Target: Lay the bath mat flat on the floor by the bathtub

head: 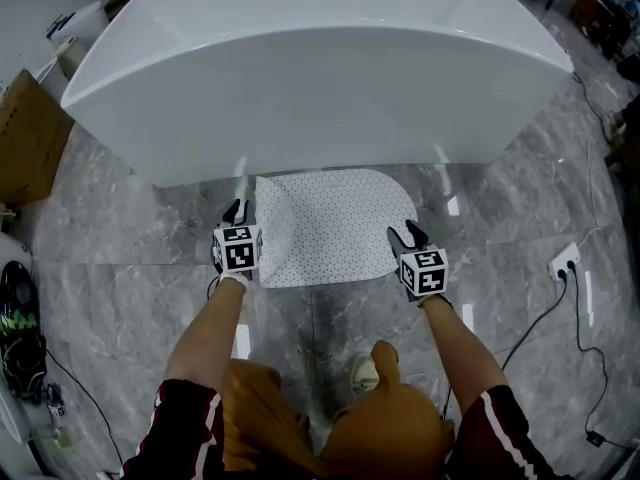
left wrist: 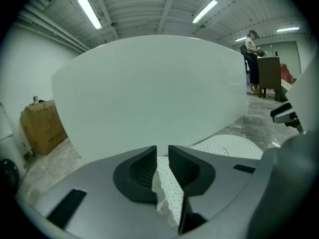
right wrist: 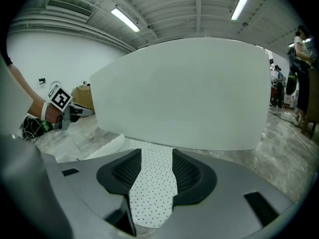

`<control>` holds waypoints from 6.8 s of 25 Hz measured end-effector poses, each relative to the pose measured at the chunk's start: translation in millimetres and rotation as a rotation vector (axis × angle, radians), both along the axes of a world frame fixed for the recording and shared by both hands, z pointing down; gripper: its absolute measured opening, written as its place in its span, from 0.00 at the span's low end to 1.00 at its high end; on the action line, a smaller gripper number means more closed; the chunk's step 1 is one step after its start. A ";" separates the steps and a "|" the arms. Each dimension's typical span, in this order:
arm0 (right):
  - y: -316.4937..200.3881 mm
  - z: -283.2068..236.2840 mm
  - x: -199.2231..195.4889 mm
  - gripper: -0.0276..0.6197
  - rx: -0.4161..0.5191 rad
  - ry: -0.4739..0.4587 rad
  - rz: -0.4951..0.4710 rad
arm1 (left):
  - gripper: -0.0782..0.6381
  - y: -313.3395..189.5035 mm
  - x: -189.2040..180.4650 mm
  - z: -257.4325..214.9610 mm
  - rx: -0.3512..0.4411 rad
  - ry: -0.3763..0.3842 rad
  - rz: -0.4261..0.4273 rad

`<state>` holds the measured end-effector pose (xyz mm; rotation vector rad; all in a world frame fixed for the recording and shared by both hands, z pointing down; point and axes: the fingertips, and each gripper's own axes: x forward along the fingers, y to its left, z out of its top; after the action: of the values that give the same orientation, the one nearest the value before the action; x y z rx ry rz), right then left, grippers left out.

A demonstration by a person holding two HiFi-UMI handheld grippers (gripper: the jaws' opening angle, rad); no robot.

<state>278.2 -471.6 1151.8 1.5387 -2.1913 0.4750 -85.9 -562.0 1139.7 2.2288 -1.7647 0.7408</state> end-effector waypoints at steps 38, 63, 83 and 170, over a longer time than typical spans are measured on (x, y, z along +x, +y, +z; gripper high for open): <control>65.3 -236.6 -47.8 0.37 0.224 -0.076 0.169 | 0.23 123.4 -50.6 -234.1 0.280 0.205 0.124; 88.0 -315.4 -20.9 0.37 0.243 -0.070 0.190 | 0.24 139.8 -28.5 -342.9 0.380 0.199 0.181; 76.0 -595.6 0.2 0.37 0.170 -0.058 0.200 | 0.24 149.7 16.5 -641.8 0.340 0.218 0.205; 359.3 -945.8 -136.5 0.17 0.430 -0.148 0.157 | 0.14 410.8 -53.6 -954.2 0.522 0.378 0.276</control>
<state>141.7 -112.2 206.0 1.9634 -2.4088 0.1716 -139.4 -151.3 185.5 2.7443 -1.6069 -0.1378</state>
